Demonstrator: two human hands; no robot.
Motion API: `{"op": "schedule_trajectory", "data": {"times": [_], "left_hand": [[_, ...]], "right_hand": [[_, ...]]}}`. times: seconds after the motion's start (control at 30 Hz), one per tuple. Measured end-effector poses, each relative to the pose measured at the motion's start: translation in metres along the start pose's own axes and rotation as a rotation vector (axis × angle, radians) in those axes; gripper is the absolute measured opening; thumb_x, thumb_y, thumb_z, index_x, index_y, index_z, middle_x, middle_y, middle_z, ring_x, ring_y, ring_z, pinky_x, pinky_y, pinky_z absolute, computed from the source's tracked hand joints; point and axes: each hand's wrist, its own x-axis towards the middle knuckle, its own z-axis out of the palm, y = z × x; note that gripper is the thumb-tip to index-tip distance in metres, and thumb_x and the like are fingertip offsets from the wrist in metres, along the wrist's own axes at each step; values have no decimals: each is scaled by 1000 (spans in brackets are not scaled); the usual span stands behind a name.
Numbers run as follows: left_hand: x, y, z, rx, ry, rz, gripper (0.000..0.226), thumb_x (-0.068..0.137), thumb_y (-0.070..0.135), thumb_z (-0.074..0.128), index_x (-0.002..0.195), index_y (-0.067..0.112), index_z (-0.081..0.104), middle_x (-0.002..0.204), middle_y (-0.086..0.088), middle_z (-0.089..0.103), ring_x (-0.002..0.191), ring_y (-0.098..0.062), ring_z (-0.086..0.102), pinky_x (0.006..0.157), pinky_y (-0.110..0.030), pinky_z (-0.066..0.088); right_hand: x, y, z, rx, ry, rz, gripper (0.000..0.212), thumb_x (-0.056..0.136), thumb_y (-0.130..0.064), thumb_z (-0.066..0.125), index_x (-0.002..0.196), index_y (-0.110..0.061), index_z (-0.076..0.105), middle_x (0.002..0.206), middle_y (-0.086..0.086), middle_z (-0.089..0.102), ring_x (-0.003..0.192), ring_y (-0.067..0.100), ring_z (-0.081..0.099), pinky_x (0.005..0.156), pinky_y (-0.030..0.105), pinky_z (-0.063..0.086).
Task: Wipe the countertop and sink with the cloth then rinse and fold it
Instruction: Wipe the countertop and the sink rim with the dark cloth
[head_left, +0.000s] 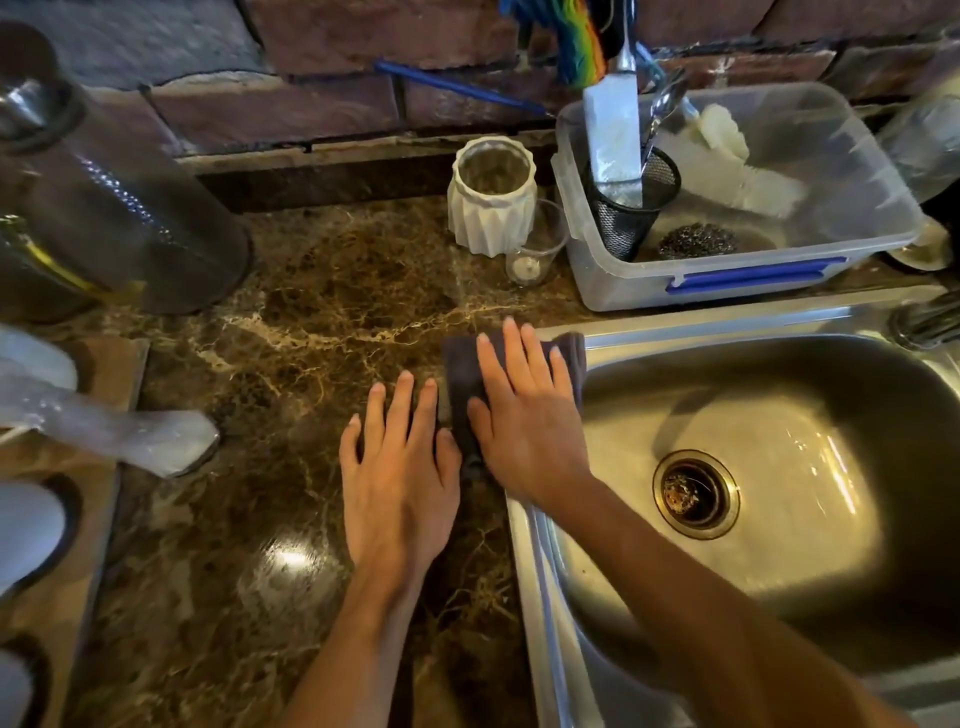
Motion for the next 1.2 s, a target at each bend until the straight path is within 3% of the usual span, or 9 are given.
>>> {"op": "schedule_trajectory", "data": {"times": [0.17,0.37,0.53,0.67,0.83,0.97,1.03,1.13,1.2], "left_hand": [[-1,-3,2,36,6,24,58,102,46,19,156,29,29,166,4,26,154,-20,19,120,-48,23],[1,0,2,18,14,9,59,101,47,18,156,30,28,166,4,23,155,-19,16,121,-47,20],[0,-3,2,44,10,11,56,103,44,21,156,28,31,165,3,26,153,-19,19,119,-47,22],[-3,2,2,66,24,-4,55,103,43,22,155,27,33,164,3,30,152,-20,23,120,-47,23],[17,37,-7,-44,2,-198,63,102,53,19,150,19,43,156,-12,42,146,-34,32,118,-57,28],[27,85,2,-37,-125,-307,68,94,69,4,157,44,7,168,-15,5,153,-43,-5,120,-66,0],[25,88,8,22,-95,-305,67,94,68,0,157,45,5,168,-16,3,152,-45,-7,119,-68,0],[27,84,11,37,-94,-317,66,96,67,4,157,44,11,167,-17,6,152,-46,-4,117,-70,3],[29,86,12,36,-100,-328,65,96,67,7,157,45,12,168,-15,4,152,-45,-4,117,-71,3]], "right_hand": [[43,40,-10,-140,-24,-223,58,105,-36,25,157,-12,24,167,12,19,154,27,13,124,44,7],[22,43,5,-93,233,18,51,103,-27,32,150,-14,44,158,11,39,150,30,28,121,55,18],[26,63,-1,-64,144,-312,49,101,-25,44,150,-22,43,158,4,40,149,25,30,121,47,15],[27,121,-14,-124,53,-322,66,96,-26,57,156,-23,30,164,4,28,152,25,19,121,37,2],[32,140,-11,-56,86,-437,67,90,-13,61,152,-21,39,161,8,34,150,27,23,122,38,7],[25,157,-12,-81,119,-543,82,78,-3,75,150,-19,37,159,10,37,149,27,23,121,40,13],[12,183,-17,-31,142,-528,75,85,-3,67,150,-19,35,159,8,36,150,26,25,123,42,17],[-11,242,-36,-36,216,-420,53,99,-30,55,147,-13,41,155,16,41,147,36,33,121,52,25],[-28,282,-53,-65,267,-258,56,92,-13,65,144,-12,47,150,18,47,144,38,38,117,56,32]]}}
